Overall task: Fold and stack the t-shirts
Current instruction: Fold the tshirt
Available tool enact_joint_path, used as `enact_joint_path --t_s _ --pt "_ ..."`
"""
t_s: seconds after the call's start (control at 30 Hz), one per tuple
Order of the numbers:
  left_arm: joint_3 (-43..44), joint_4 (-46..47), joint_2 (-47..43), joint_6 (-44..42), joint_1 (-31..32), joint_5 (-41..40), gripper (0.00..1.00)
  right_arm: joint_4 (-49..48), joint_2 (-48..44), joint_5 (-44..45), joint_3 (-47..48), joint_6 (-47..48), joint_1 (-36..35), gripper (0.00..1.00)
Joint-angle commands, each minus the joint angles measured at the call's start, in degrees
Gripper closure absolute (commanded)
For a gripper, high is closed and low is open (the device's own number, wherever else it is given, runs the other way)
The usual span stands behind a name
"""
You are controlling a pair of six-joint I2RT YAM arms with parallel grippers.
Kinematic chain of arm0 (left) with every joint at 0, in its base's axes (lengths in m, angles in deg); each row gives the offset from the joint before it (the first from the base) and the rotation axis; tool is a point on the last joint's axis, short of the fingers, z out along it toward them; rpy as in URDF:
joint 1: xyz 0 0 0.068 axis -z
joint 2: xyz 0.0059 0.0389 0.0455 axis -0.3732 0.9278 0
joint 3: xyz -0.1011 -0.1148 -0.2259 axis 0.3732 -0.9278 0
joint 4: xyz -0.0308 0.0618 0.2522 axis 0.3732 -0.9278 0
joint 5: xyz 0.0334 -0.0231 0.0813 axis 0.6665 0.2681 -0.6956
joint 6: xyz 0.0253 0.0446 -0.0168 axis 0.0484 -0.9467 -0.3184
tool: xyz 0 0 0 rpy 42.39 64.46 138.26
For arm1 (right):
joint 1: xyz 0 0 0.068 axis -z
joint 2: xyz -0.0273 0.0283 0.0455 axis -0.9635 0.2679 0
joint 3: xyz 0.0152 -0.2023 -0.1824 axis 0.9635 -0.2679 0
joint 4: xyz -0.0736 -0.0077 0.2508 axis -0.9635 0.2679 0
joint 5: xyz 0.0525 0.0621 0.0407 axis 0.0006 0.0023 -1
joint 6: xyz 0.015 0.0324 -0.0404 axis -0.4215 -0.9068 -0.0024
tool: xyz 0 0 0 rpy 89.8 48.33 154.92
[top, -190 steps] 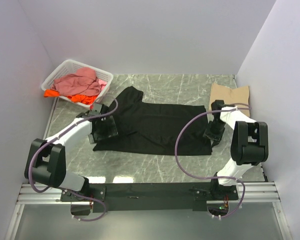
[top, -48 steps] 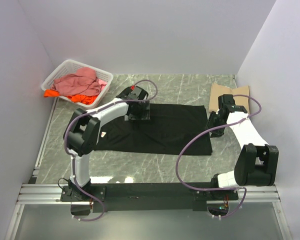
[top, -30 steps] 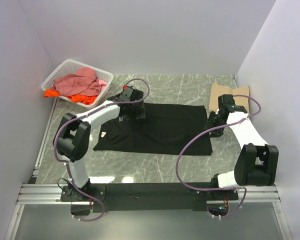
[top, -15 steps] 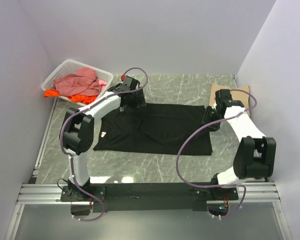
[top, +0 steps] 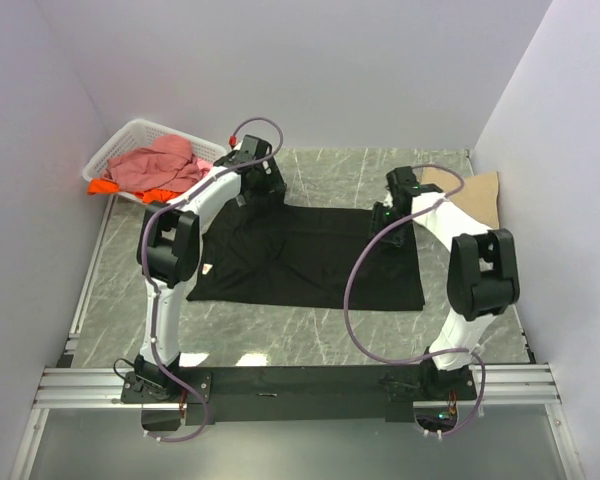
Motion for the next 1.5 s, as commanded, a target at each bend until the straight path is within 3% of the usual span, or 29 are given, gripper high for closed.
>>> enact_joint_path --t_s 0.0,0.23,0.6,1.07,1.47 --pt "3.18 -0.82 2.05 -0.06 0.0 -1.11 0.05 -3.93 3.0 -1.38 3.2 -1.07 -3.1 0.55" --pt "-5.16 3.84 -4.44 -0.24 0.0 0.91 0.05 -6.93 7.75 -2.53 4.08 -3.61 -4.61 0.56" --pt "-31.61 11.31 -23.15 1.51 0.09 4.95 0.05 -8.59 7.23 1.42 -1.62 -3.18 -4.87 0.56" --pt "-52.27 21.24 -27.48 -0.68 0.09 9.62 0.05 -9.48 6.61 4.85 -7.6 -4.23 -6.45 0.56" --pt "-61.77 19.23 -35.46 -0.16 0.09 8.03 0.05 -7.55 0.02 7.22 -14.45 -6.52 -8.65 0.56"
